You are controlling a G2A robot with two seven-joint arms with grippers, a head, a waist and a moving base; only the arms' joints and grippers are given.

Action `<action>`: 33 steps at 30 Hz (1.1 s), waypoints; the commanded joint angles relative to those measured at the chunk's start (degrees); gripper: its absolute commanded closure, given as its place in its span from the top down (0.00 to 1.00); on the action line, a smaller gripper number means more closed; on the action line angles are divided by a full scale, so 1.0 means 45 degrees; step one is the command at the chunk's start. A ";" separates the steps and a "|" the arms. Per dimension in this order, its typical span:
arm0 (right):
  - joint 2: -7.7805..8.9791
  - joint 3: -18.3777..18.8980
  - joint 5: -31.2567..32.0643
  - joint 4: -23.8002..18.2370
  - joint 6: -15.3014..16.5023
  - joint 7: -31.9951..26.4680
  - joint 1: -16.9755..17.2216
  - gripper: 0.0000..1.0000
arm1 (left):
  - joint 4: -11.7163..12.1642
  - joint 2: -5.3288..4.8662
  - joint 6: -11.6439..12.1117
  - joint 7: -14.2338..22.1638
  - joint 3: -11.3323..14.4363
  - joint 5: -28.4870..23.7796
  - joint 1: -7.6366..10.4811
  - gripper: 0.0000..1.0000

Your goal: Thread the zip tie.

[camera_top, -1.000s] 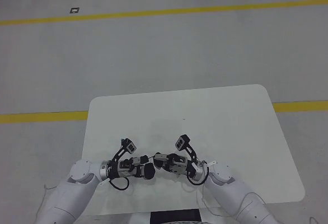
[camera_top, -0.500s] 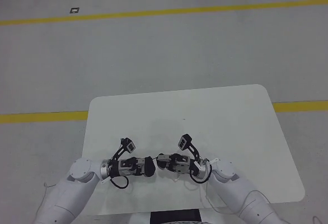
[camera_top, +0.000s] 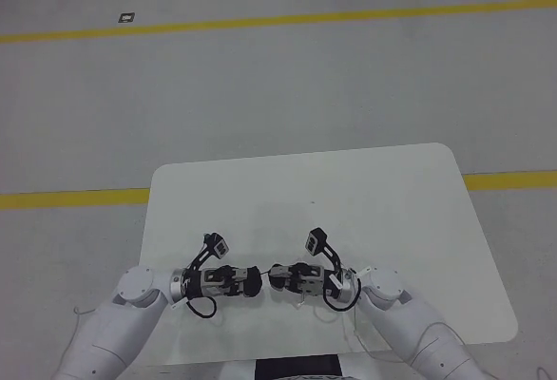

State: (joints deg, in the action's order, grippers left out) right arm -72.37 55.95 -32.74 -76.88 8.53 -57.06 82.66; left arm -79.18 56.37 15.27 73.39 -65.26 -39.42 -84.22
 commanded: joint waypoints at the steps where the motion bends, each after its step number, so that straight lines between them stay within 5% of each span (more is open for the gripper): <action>1: 0.0027 0.0021 0.0060 -0.0055 -0.0030 -0.0018 0.0026 0.00 | -0.0010 -0.0018 -0.0018 -0.0071 0.0003 0.0101 0.0012 0.29; 23: 0.0165 -0.0329 0.0681 -0.0324 -0.0198 0.0424 0.0086 0.00 | -0.0218 -0.0179 -0.0050 -0.0357 0.0181 0.0357 -0.0073 0.27; 33: 0.0199 -0.0434 0.0682 -0.0418 -0.0199 0.0648 0.0105 0.00 | -0.0286 -0.0253 -0.0031 -0.0360 0.0236 0.0352 -0.0108 0.10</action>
State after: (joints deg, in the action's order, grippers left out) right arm -71.50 53.98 -29.69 -78.65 7.68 -54.21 83.09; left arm -80.44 55.26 15.13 71.77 -64.23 -37.86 -84.67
